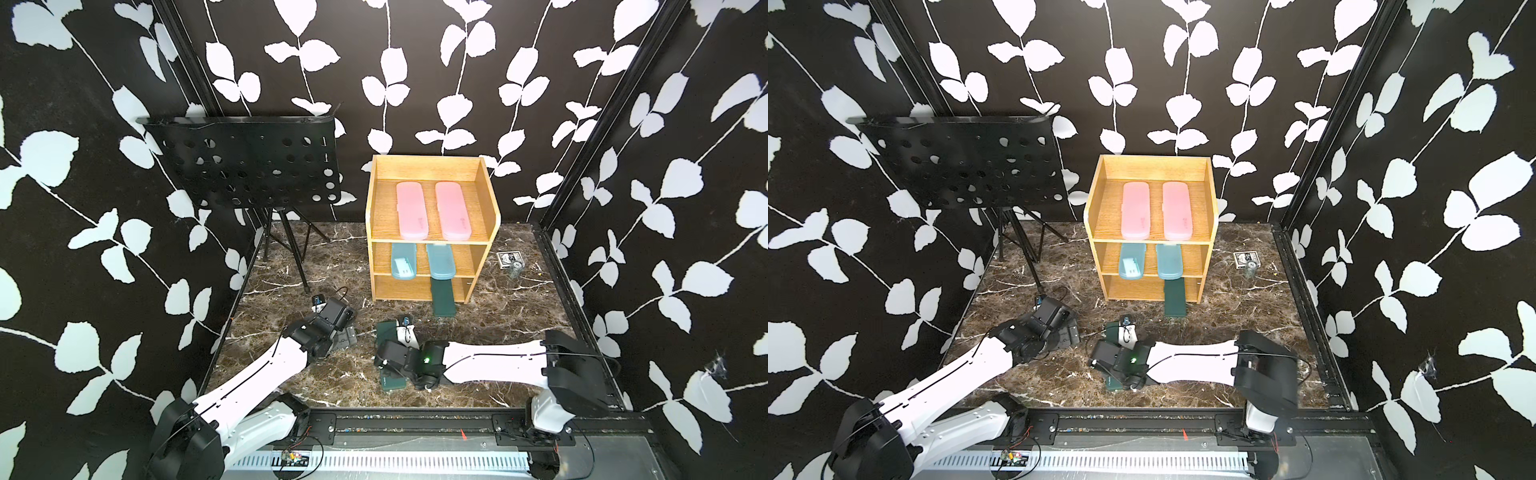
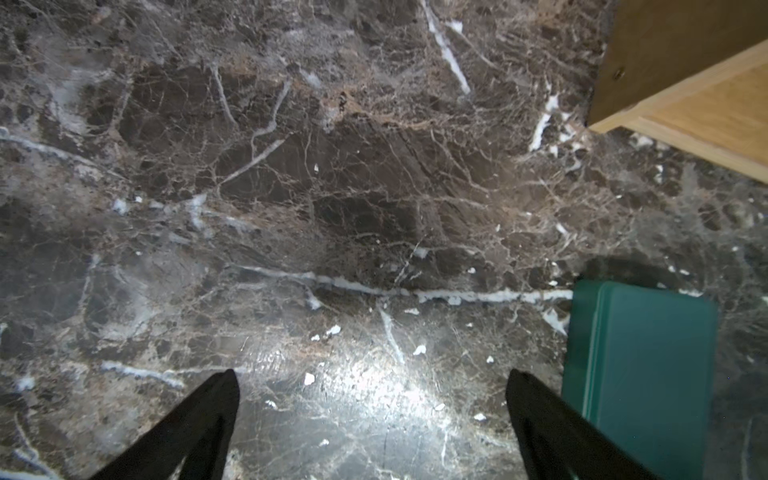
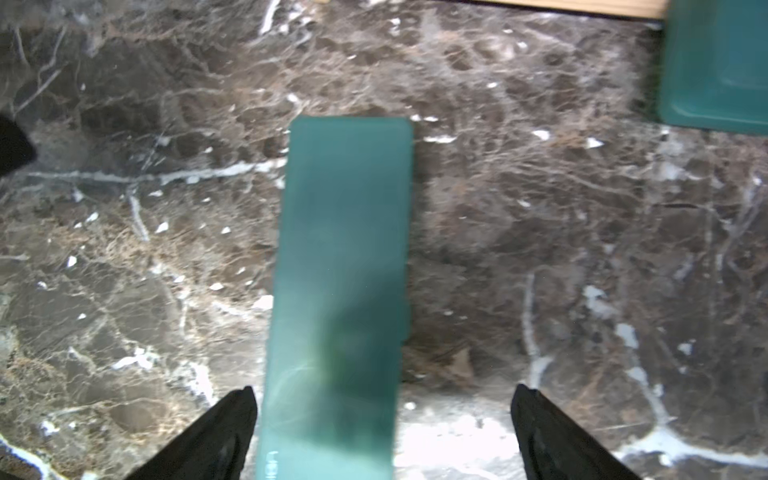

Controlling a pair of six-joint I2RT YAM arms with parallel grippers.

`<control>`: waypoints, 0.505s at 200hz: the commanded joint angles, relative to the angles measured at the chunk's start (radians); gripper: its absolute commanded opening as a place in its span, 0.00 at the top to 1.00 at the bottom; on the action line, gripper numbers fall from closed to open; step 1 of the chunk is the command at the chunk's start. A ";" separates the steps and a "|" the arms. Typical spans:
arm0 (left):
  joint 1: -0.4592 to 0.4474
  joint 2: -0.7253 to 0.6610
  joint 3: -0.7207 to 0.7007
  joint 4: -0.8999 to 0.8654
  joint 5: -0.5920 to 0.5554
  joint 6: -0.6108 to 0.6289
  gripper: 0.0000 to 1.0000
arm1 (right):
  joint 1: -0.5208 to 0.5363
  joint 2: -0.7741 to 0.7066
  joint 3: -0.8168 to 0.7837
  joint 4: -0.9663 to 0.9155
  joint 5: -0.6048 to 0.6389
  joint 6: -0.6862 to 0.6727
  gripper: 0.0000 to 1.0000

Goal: Place the pencil cases on the shelf according to color
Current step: Pick up the pencil case from the center of the board.

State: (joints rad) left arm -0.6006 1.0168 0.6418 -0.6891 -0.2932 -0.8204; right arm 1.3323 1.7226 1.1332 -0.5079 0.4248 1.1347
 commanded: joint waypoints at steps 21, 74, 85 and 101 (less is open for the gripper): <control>0.026 -0.031 -0.030 0.033 0.032 0.031 0.01 | 0.025 0.082 0.085 -0.162 0.025 0.037 0.01; 0.058 -0.067 -0.038 0.009 0.031 0.056 0.01 | 0.085 0.115 0.110 -0.206 -0.058 0.028 0.01; 0.061 -0.079 -0.029 -0.003 0.032 0.057 0.01 | 0.091 0.121 0.097 -0.192 -0.062 0.038 0.01; 0.062 -0.091 -0.019 -0.018 0.031 0.060 0.01 | 0.090 0.127 0.077 -0.140 -0.077 0.034 0.01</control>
State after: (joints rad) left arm -0.5468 0.9558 0.6140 -0.6735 -0.2661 -0.7815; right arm 1.4105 1.8286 1.2034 -0.6479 0.3809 1.1603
